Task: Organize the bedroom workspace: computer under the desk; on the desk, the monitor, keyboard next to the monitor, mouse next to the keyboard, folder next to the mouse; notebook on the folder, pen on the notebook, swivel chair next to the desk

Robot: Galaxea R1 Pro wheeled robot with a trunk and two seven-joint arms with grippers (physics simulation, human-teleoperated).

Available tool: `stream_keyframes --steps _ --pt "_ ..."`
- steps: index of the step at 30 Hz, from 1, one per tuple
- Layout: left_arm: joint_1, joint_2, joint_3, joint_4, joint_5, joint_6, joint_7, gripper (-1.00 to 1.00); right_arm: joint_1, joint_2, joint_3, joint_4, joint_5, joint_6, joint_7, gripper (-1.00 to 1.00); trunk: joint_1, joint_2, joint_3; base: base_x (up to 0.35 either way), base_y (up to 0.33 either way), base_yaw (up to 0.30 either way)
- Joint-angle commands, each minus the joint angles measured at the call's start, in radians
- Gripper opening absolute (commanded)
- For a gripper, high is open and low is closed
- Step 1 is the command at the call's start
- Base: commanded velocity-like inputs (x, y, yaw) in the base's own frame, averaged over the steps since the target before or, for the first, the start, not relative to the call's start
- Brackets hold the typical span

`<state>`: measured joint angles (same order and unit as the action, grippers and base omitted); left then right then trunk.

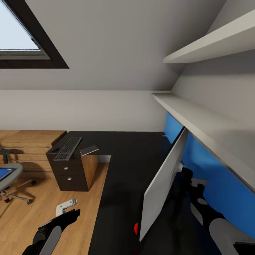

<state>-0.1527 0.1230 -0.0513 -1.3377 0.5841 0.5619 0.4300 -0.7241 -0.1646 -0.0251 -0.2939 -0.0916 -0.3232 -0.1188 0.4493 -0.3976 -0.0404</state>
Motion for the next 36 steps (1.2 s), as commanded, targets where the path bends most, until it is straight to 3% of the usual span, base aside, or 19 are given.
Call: stream_keyframes --steps 1,36 --pt "-0.001 0.001 -0.002 -0.001 0.010 0.001 0.010 1.00 -0.001 -0.004 -0.004 0.001 -0.010 -0.005 0.001 1.00 0.001 -0.002 -0.002 0.000 0.000 0.000" --pt "-0.001 0.001 -0.002 -0.001 0.010 0.001 0.009 1.00 -0.001 -0.003 -0.003 0.001 -0.010 -0.005 0.007 1.00 0.001 -0.002 -0.002 -0.044 0.000 0.000"
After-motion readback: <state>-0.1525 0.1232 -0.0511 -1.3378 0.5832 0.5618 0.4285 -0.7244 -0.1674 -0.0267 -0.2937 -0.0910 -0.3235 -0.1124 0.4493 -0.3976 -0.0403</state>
